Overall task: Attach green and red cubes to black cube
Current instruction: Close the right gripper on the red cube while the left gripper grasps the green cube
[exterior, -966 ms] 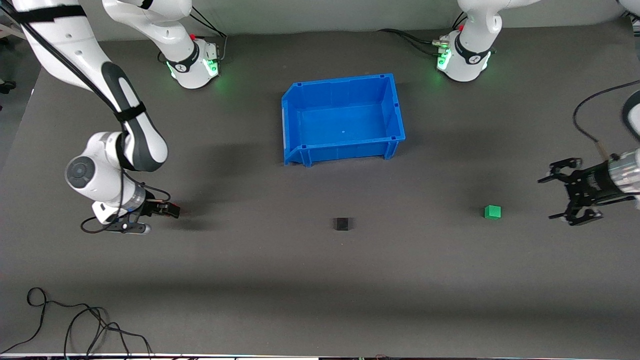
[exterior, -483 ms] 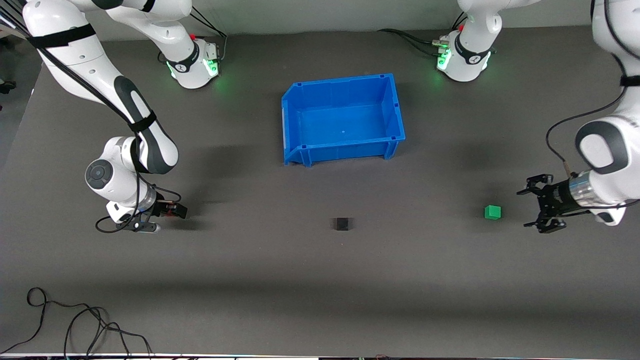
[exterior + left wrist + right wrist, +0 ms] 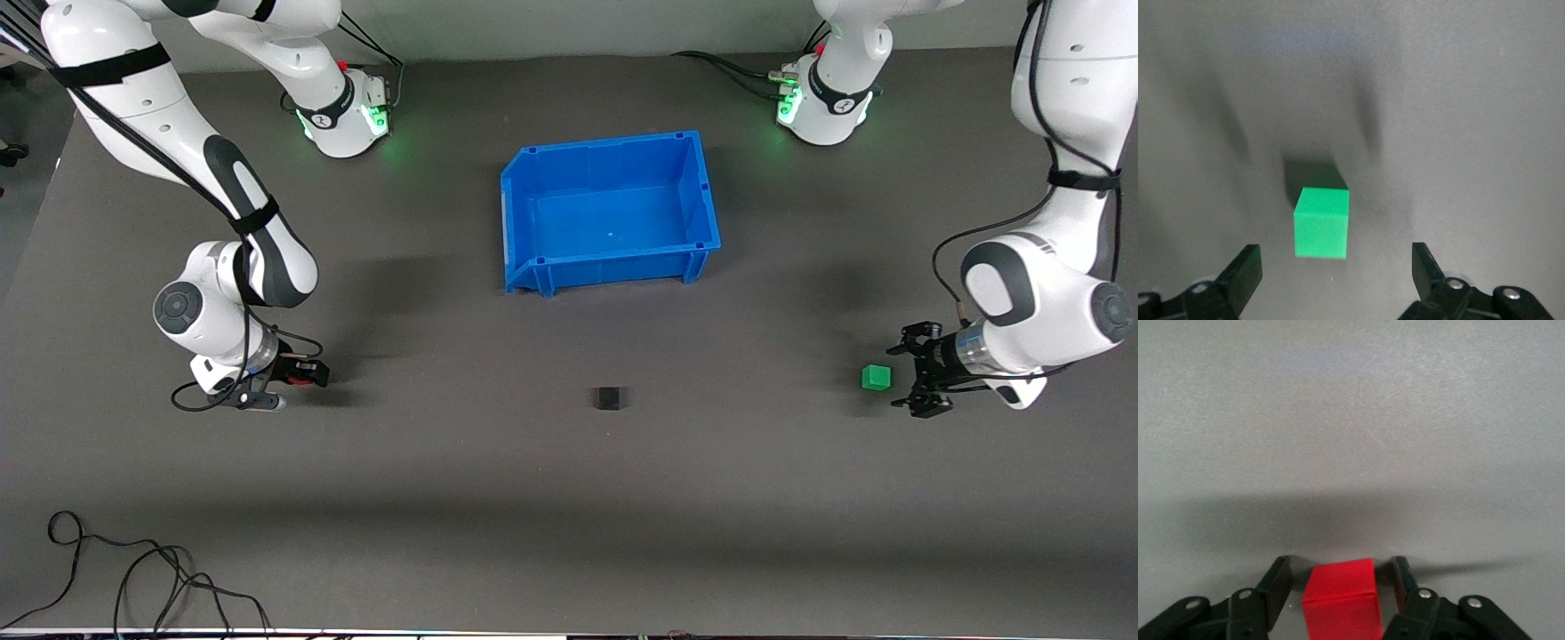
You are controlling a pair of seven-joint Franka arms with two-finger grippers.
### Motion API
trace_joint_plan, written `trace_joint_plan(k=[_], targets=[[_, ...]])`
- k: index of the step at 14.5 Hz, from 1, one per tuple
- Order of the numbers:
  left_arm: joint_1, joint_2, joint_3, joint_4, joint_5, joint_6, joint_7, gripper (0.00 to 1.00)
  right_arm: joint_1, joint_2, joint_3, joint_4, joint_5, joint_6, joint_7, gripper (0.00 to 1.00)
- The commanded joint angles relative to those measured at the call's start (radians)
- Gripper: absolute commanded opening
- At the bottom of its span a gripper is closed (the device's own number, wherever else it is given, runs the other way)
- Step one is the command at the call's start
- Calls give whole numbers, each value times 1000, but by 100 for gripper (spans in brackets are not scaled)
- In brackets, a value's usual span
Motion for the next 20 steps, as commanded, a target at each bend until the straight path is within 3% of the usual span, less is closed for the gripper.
trace_joint_plan(k=[1,4,7,9,12,16,20], targets=[[-8,6,8,-52,-15,66,63,100,-6,-12,0,-15,-10,19,-18,71],[-12,20,8,-63,-15,89,65,96,-8,-12,0,-15,-10,19,-18,63],[-10,20,8,-61,-15,89,66,67,-8,-12,0,-14,-8,18,-16,61],[-10,16,7,-61,-16,89,66,46,-8,-11,0,-14,-8,18,-16,53],[-10,5,8,-52,-16,74,60,29,-8,-12,0,-14,-8,18,-16,36],[-56,5,7,37,-15,46,-59,29,-8,-12,0,-14,-8,18,-16,2],[-82,16,7,189,-8,-109,-171,30,-6,-23,0,-12,6,13,2,0]])
